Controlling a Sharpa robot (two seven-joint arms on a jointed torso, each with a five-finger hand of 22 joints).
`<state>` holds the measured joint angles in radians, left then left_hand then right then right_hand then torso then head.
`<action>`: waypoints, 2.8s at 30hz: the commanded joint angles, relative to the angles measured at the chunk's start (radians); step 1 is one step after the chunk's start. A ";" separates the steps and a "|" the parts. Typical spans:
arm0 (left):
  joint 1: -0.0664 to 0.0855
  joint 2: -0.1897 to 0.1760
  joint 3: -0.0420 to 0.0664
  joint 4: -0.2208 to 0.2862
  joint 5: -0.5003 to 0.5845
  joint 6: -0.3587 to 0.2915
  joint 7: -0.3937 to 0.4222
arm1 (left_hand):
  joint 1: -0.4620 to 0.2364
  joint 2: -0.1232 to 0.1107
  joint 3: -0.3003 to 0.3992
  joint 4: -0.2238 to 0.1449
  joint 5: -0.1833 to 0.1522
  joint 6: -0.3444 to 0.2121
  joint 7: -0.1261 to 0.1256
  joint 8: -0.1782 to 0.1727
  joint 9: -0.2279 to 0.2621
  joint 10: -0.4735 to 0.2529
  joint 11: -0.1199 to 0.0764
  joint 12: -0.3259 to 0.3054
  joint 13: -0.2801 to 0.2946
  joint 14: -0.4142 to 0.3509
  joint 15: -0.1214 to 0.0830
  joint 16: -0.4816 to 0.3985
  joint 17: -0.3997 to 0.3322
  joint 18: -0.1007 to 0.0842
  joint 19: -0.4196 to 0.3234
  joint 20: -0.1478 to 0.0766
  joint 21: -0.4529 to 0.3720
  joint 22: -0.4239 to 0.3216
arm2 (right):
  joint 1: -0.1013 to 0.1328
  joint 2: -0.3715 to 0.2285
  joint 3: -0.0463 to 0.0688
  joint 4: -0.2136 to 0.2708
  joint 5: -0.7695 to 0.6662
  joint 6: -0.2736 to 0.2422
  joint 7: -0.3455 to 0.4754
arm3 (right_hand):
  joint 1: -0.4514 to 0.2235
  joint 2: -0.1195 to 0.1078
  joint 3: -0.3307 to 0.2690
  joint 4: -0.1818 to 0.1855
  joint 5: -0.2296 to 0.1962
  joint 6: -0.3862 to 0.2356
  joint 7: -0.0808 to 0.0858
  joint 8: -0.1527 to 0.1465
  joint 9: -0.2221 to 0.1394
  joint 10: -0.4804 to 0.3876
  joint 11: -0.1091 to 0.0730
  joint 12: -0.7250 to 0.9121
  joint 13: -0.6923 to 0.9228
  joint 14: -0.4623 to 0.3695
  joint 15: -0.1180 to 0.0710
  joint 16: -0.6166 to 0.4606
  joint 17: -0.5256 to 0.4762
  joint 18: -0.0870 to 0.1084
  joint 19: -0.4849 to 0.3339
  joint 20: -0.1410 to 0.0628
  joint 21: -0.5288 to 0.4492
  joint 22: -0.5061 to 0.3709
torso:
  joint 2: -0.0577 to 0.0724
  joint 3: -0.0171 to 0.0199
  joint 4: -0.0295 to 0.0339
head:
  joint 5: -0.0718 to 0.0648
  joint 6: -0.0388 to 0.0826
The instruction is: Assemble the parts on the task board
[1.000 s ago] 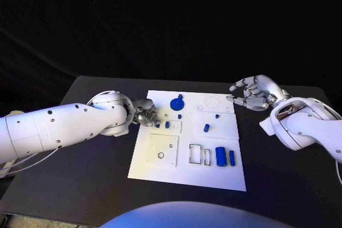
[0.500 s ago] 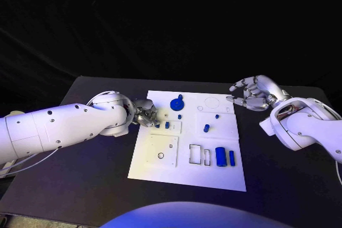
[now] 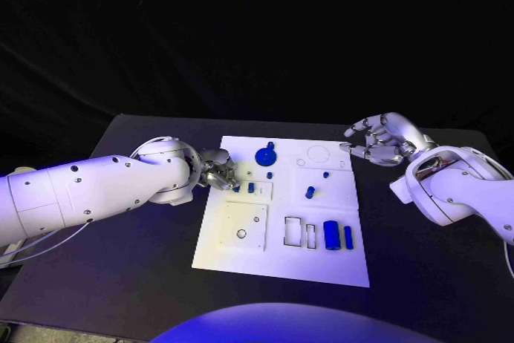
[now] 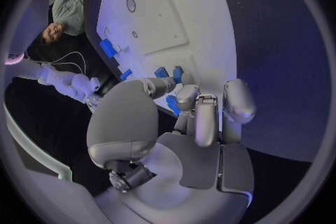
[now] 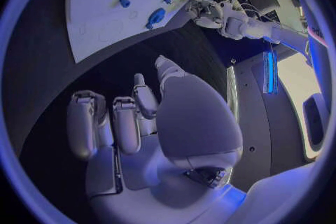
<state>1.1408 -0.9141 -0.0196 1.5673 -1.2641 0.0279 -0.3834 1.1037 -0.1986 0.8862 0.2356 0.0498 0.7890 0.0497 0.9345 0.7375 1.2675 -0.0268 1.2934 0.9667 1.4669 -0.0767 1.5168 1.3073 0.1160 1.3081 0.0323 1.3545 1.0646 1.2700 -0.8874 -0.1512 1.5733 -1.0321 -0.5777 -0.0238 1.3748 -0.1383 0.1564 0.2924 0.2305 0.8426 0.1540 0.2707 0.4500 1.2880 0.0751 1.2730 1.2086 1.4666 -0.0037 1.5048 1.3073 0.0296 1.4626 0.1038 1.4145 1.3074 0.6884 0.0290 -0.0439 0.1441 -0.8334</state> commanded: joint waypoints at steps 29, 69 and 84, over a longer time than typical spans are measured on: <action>0.000 0.007 0.000 -0.011 0.032 0.026 -0.032 | -0.064 -0.019 -0.161 0.056 0.003 0.043 -0.015 -0.026 -0.010 0.003 -0.005 0.003 0.009 0.075 -0.011 0.003 0.154 -0.016 0.006 -0.007 -0.002 -0.002 | -0.002 0.000 0.000 -0.002 0.005 -0.002 0.009 | -0.085 0.032 0.018 0.000 0.003 0.005 0.001 0.008 -0.011 0.000 -0.003 -0.002 -0.004 0.066 0.003 -0.007 0.102 0.015 0.002 0.002 -0.007 0.145 | 0.000 -0.0007 0.0002 | -0.003 -0.002; 0.000 0.011 0.000 -0.013 0.060 -0.009 -0.025 | -0.092 0.004 -0.258 0.059 0.004 0.056 -0.016 -0.040 -0.015 0.009 -0.006 0.007 0.020 0.075 -0.011 0.003 0.154 -0.016 0.008 -0.007 -0.002 0.001 | -0.002 0.000 0.000 -0.001 0.005 -0.001 0.009 | -0.093 0.034 0.019 -0.001 0.003 0.005 0.000 0.009 -0.012 0.001 -0.003 0.000 -0.002 0.066 0.003 -0.007 0.103 0.015 0.002 0.002 -0.007 0.145 | 0.000 -0.0005 0.0002 | -0.005 -0.004; 0.000 0.010 0.000 -0.013 0.069 0.004 -0.036 | -0.134 0.031 -0.281 0.060 0.004 0.060 -0.016 -0.046 -0.017 0.010 -0.006 0.006 0.021 0.075 -0.011 0.003 0.154 -0.016 0.008 -0.008 -0.002 0.000 | -0.002 -0.001 0.000 -0.002 0.005 0.001 0.007 | -0.097 0.035 0.020 -0.001 0.003 0.006 0.000 0.010 -0.013 0.002 -0.004 0.000 -0.001 0.066 0.002 -0.007 0.104 0.015 0.003 0.002 -0.006 0.146 | 0.000 -0.0004 -0.0001 | -0.007 -0.006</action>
<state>1.1404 -0.9053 -0.0199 1.5520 -1.2053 0.0245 -0.4203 0.9827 -0.1675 0.6110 0.2952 0.0544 0.8419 0.0320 0.8937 0.7220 1.2727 -0.0321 1.2974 0.9873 1.4669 -0.0838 1.5167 1.3077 0.1160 1.3117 0.0287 1.3544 1.0652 1.2686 -0.8883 -0.1512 1.5708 -1.0225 -0.5806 -0.0213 1.2855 -0.1038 0.1702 0.2896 0.2304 0.8426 0.1540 0.2745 0.4382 1.2880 0.0751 1.2730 1.2061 1.4666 -0.0036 1.5009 1.3075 0.0296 1.4626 0.1038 1.4107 1.3076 0.6881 0.0284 -0.0438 0.1380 -0.8386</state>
